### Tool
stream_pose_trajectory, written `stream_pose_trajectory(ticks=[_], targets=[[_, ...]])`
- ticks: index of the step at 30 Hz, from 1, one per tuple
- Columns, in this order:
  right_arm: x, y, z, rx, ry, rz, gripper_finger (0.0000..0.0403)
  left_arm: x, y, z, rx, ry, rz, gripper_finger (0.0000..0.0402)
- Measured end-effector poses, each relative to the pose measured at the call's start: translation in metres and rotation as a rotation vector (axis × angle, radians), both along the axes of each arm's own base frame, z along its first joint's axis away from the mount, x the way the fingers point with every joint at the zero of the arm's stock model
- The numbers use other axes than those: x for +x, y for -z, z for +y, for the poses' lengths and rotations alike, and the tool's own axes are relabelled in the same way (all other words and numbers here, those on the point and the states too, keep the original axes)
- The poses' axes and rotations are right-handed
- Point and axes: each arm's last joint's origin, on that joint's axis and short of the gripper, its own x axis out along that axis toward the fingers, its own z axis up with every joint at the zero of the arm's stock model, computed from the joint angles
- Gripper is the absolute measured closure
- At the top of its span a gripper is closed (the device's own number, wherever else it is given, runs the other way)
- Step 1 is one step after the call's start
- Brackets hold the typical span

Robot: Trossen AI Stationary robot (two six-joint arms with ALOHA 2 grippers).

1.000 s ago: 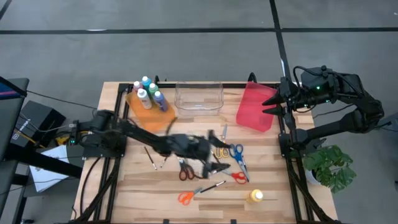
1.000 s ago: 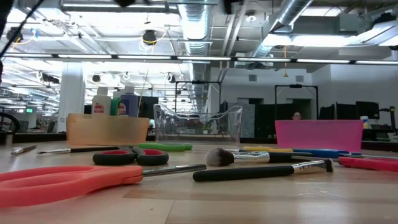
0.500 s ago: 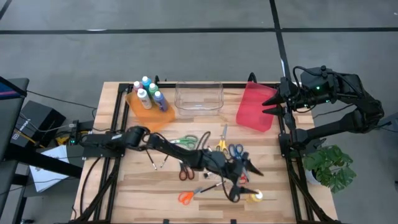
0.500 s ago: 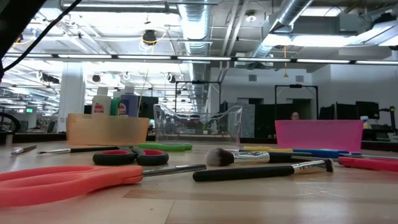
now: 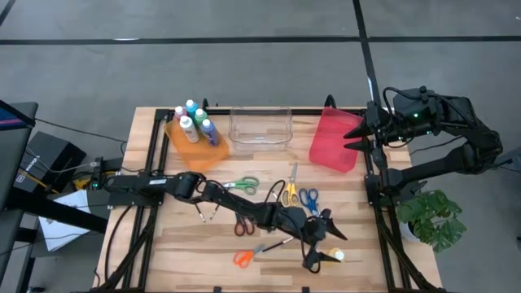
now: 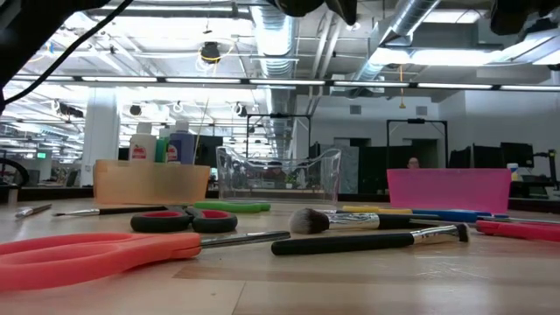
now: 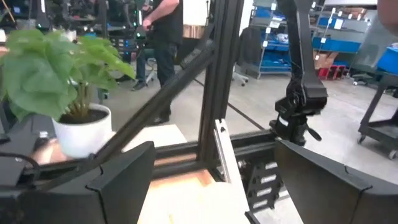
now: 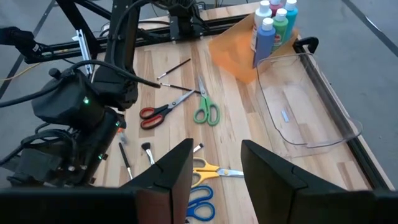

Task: Pick & Place Paint Supplies
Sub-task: Put the yellow paint bottle into the orange bin

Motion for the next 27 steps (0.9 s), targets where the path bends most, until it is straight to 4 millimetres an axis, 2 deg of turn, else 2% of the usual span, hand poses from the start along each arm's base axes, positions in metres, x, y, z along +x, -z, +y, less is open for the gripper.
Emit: stream_pose_trajectory(ticks=[13, 21, 27], targets=[[0.0, 0.0, 0.0, 0.0, 0.0, 0.0, 0.0269, -0.003, 0.011, -0.009, 0.118, 0.039, 0.047, 0.0073], [0.0, 0.0, 0.0, 0.0, 0.0, 0.0, 0.0269, 0.001, 0.01, 0.003, 0.101, -0.005, 0.05, 0.0073], [0.0, 0.0, 0.0, 0.0, 0.0, 0.0, 0.0269, -0.002, 0.01, -0.004, 0.098, 0.029, 0.048, 0.0073]])
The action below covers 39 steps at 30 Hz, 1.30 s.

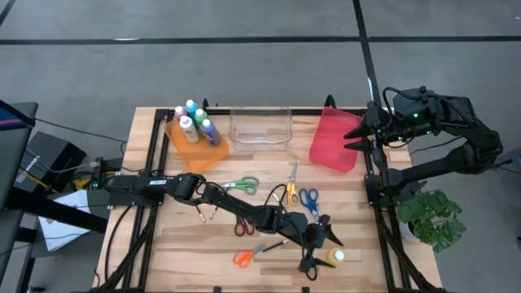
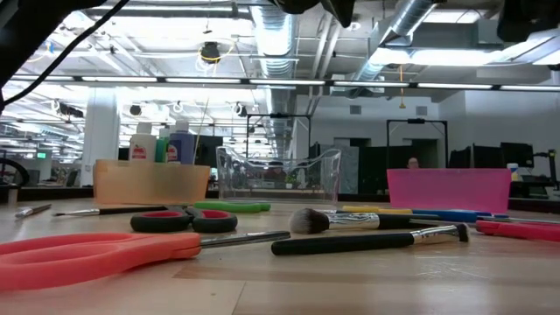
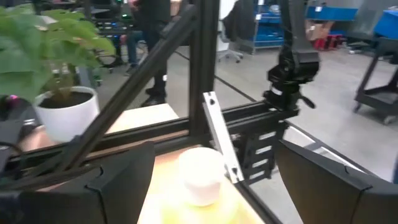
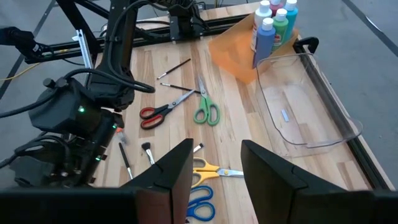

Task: Pick & Place Paint Supplies
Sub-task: Put the yellow paint bottle into the orange bin

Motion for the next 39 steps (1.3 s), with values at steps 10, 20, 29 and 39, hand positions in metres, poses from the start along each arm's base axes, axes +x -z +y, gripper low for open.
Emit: stream_pose_trajectory(ticks=[10, 20, 29, 39], targets=[[0.0, 0.0, 0.0, 0.0, 0.0, -0.001, 0.0269, 0.001, -0.002, 0.003, -0.009, -0.016, -0.02, 0.0097], [0.0, 0.0, 0.0, 0.0, 0.0, -0.002, 0.0269, 0.001, -0.002, 0.002, -0.01, 0.006, -0.018, 0.0101], [0.0, 0.0, 0.0, 0.002, 0.001, -0.004, 0.0269, 0.017, 0.015, -0.007, -0.003, 0.04, 0.03, 0.0101], [0.0, 0.0, 0.0, 0.021, 0.015, -0.003, 0.0269, 0.019, 0.008, -0.006, 0.007, 0.03, 0.051, 0.0139]])
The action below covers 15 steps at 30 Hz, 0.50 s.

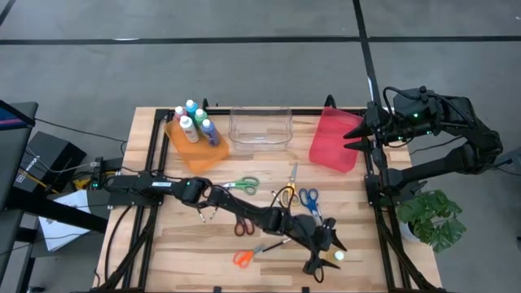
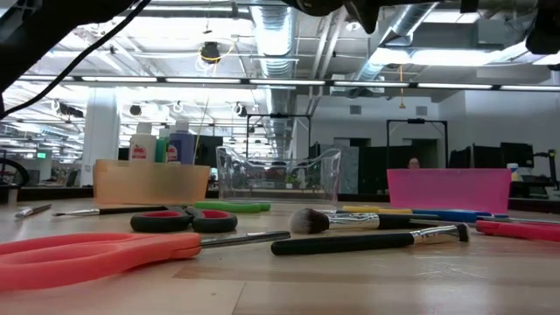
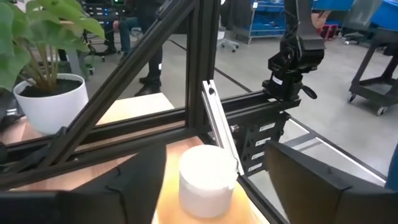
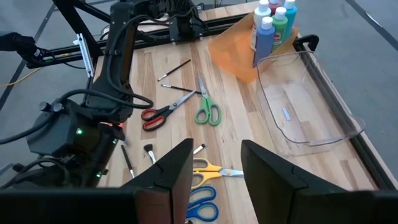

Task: Pick & Place Paint Supplies
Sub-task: Put the yellow paint bottle into the orange bin

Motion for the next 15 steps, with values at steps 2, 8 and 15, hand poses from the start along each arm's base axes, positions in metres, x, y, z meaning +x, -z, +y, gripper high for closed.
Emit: stream_pose_trajectory(ticks=[2, 8, 15], targets=[[0.0001, 0.0, 0.0, -0.001, -0.001, 0.0, 0.0269, -0.0002, -0.0004, -0.0002, -0.003, 0.012, 0.001, 0.0165], [0.0001, 0.0, -0.0001, 0.0, 0.0, 0.0, 0.0269, 0.0, 0.0008, -0.0003, -0.001, 0.014, 0.002, 0.024], [0.0001, 0.0, 0.0, 0.0, 0.0, 0.0, 0.0269, 0.0, 0.001, -0.0003, -0.001, 0.016, -0.001, 0.0286]])
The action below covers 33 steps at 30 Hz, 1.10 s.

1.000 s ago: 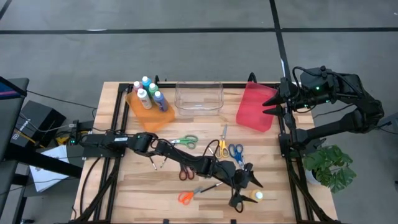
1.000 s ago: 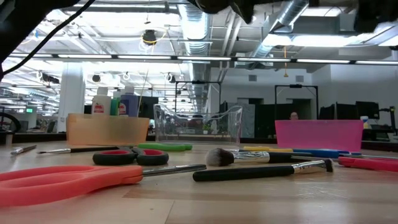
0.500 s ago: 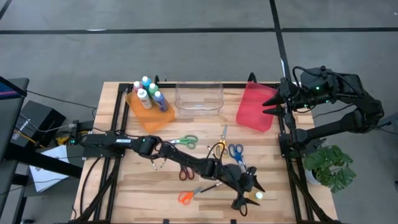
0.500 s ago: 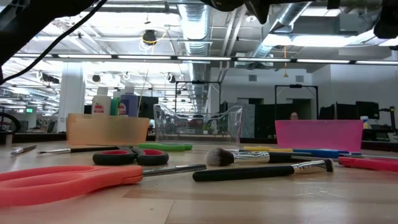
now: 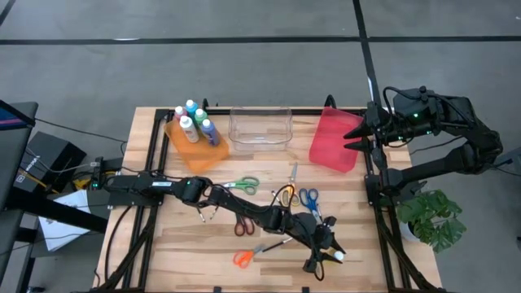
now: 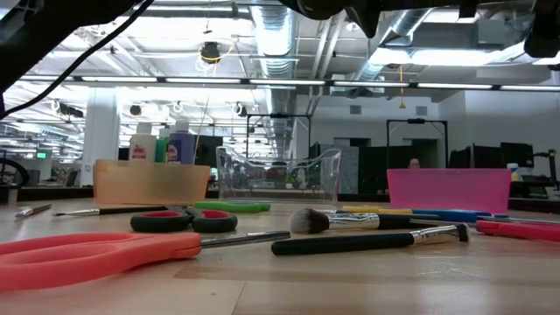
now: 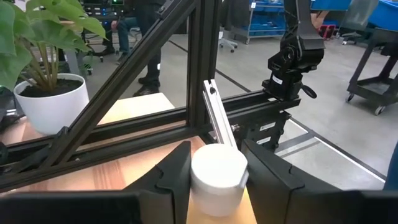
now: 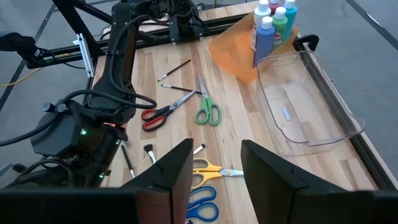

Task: Pick & Place Paint Supplies
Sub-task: Put the yellow paint bottle into the orange bin

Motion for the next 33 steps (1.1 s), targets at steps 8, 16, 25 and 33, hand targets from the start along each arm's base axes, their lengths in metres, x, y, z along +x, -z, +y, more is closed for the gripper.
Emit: stream_pose_trajectory(ticks=[8, 16, 25, 33], targets=[[-0.005, -0.007, 0.0, -0.054, -0.029, -0.074, 0.0275, -0.001, -0.012, 0.012, -0.017, -0.03, 0.059, 0.0286], [-0.083, 0.04, 0.004, -0.041, 0.098, -0.315, 0.0342, -0.011, -0.076, 0.045, 0.03, -0.077, 0.013, 0.0286], [-0.085, 0.172, 0.003, 0.017, 0.171, -0.501, 0.0396, -0.051, -0.144, 0.08, 0.047, -0.12, -0.03, 0.0286], [-0.056, 0.228, 0.001, 0.073, 0.179, -0.64, 0.0401, -0.14, -0.223, 0.131, 0.065, -0.276, -0.131, 0.0286]])
